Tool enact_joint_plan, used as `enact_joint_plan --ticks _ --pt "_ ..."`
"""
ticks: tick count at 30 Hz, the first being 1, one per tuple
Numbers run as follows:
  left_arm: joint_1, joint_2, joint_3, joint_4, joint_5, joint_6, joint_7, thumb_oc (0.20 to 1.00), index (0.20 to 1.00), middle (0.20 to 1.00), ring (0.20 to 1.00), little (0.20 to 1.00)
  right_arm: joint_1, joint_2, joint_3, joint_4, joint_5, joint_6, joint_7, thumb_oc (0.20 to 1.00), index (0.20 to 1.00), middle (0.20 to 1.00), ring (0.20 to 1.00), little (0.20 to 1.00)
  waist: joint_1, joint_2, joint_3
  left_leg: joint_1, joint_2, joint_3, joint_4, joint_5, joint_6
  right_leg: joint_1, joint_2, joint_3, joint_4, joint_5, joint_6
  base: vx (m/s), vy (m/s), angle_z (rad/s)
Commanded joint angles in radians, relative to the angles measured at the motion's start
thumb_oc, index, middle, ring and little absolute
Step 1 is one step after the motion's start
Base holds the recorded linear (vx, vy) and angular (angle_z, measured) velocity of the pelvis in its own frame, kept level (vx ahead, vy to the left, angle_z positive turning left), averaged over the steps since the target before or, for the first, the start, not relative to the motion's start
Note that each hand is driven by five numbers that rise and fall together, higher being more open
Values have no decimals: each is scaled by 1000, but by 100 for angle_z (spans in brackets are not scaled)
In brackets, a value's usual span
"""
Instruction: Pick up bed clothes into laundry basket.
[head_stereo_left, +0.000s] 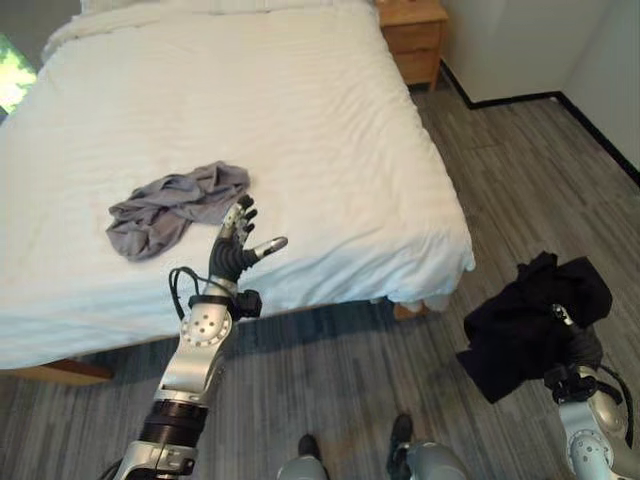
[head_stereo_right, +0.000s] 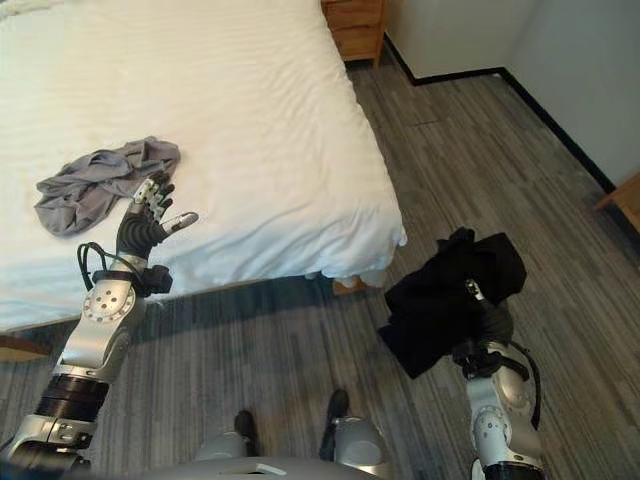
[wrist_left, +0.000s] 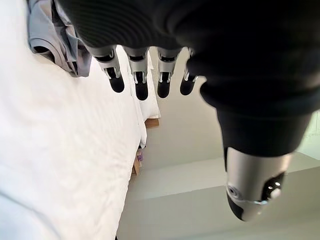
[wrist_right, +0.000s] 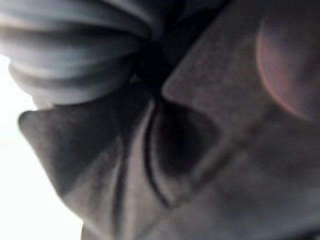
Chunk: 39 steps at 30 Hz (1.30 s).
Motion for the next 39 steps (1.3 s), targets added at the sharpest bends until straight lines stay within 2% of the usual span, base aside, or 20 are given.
enact_joint_plan --ticks 1,6,9,10,11,16,18,24,30,36,37,39 --pt "-19 44 65 -28 48 -35 24 1000 1000 1000 1000 1000 -28 -1 -18 -101 -33 -29 16 200 200 200 200 200 -11 -50 -14 37 -40 19 -12 -51 -15 76 -34 19 -82 71 76 81 0 -1" --pt "32 25 91 -68 75 -31 43 1000 1000 1000 1000 1000 -65 -15 27 -66 -49 -16 17 200 200 200 200 200 15 -40 -22 77 -48 -9 -93 -37 -6 80 -33 11 -69 60 75 38 5 8" --pt "87 18 106 -113 68 -33 27 1000 1000 1000 1000 1000 -103 -35 59 -45 -59 -5 33 200 200 200 200 200 47 -41 -28 93 -58 -32 -112 -39 0 105 -41 -12 -74 60 80 52 13 26" --pt "135 9 118 -143 46 -34 11 1000 1000 1000 1000 1000 -123 -40 74 -42 -65 5 37 200 200 200 200 200 75 -41 -29 109 -63 -47 -124 -47 1 128 -47 -27 -75 56 83 22 27 17" --pt "136 9 119 -145 46 -33 10 1000 1000 1000 1000 1000 -124 -40 75 -42 -65 5 38 200 200 200 200 200 73 -42 -31 105 -64 -48 -125 -43 2 126 -48 -28 -78 60 83 22 27 20" --pt "211 -6 134 -175 13 -27 -19 1000 1000 1000 1000 1000 -149 -24 105 -37 -79 19 43 200 200 200 200 200 126 -48 -44 112 -80 -94 -138 -61 11 159 -65 -70 -89 65 89 4 35 36" --pt "237 -11 138 -181 13 -26 -25 1000 1000 1000 1000 1000 -158 -4 130 -49 -84 23 48 200 200 200 200 200 142 -51 -48 115 -91 -103 -138 -72 22 162 -71 -67 -91 72 93 -31 113 44" --pt "262 -20 150 -181 2 -23 -34 1000 1000 1000 1000 1000 -117 24 139 -61 -91 32 65 200 200 200 200 200 138 -63 -51 127 -103 -85 -150 -80 38 152 -75 -40 -95 91 103 -25 86 5" --pt "270 -26 176 -184 24 -23 -33 1000 1000 1000 1000 1000 -54 59 96 -62 -103 42 66 200 200 200 200 200 114 -77 -56 131 -116 -30 -166 -92 49 117 -71 -1 -121 134 123 -36 64 -32" --pt "261 -42 182 -176 18 -22 -19 1000 1000 1000 1000 1000 -28 71 87 -54 -121 42 63 200 200 200 200 200 98 -81 -61 131 -123 -37 -166 -94 54 115 -70 16 -134 137 124 -11 45 -13" --pt "304 -25 262 -34 -26 -38 -21 1000 1000 1000 1000 1000 -59 24 -11 -29 -194 1 18 200 200 200 200 200 98 -29 -43 -8 -143 -149 -54 -16 36 219 -52 65 -151 29 91 -3 49 3" --pt "312 -25 267 -37 -28 -39 -20 1000 1000 1000 1000 1000 -65 25 -4 -25 -197 1 15 200 200 200 200 200 103 -32 -43 -9 -145 -150 -43 -25 40 221 -56 65 -151 32 93 7 36 11"
